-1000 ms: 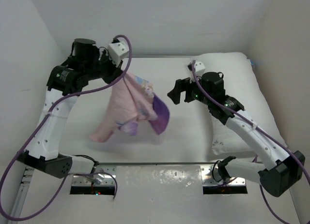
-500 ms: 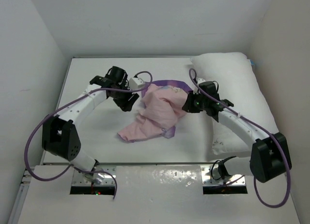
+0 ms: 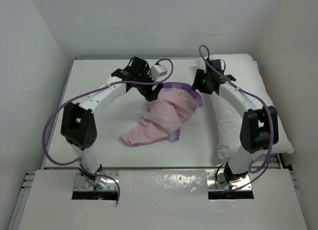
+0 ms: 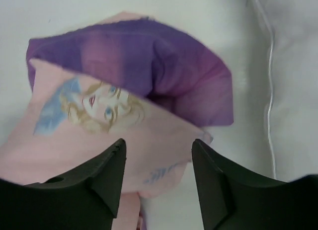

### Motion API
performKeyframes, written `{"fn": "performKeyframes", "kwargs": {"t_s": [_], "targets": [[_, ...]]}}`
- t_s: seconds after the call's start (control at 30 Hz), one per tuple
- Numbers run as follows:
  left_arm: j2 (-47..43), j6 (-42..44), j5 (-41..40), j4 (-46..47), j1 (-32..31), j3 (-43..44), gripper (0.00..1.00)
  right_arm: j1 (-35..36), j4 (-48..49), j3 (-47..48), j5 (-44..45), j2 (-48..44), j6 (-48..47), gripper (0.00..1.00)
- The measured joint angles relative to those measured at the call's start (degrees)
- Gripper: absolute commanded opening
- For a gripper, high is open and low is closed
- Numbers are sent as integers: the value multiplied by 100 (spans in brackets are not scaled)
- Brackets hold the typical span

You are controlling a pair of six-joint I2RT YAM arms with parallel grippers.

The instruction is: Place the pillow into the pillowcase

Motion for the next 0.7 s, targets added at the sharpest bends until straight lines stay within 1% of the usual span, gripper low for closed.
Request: {"fn": "performKeyframes", "kwargs": {"t_s": [0.1,0.17,0.2,0.27,0.3,0.33,0.37,0.4,0.43,0.47,0.5,0.53,0.57,0.6,0.7], "targets": [[586,-153,-129,313,-33,391,74,-39,-22,662,249,603,72,53],[957,-254,-219,428,-57,678,68,-63,-68,1110,323,1104,151,56],[1123,-315,-240,476,-70,815,60,-70,-94,1331,330,1368,186,59],[1357,-402,-249,560,-94,988,53,-72,-149,1707,323,1843,243,61],[1427,-446,-234,586,-103,1021,45,-72,-166,1856,323,2035,271,64],[1471,-472,-208,590,-107,1034,40,-70,-181,1976,330,2221,286,66],[1508,-498,-149,588,-107,1043,35,-68,-225,2063,330,2361,321,66],[1547,-529,-83,581,-107,1056,25,-66,-232,2092,332,2459,358,66],[1576,-579,-2,581,-111,1064,20,-66,-238,2094,330,2520,402,66],[1602,-629,72,570,-111,1067,11,-66,-238,2092,313,2575,470,64],[1620,-673,153,549,-114,1078,5,-66,-201,2087,271,2616,535,61],[1637,-686,236,522,-114,1095,0,-66,-157,2085,234,2651,590,51],[1646,-719,315,490,-114,1106,0,-66,-74,2085,195,2697,656,45],[1646,-754,387,424,-114,1126,0,-63,-4,2085,149,2734,684,32],[1646,-780,518,238,-111,1233,0,-37,101,2059,13,2820,822,7]]}}
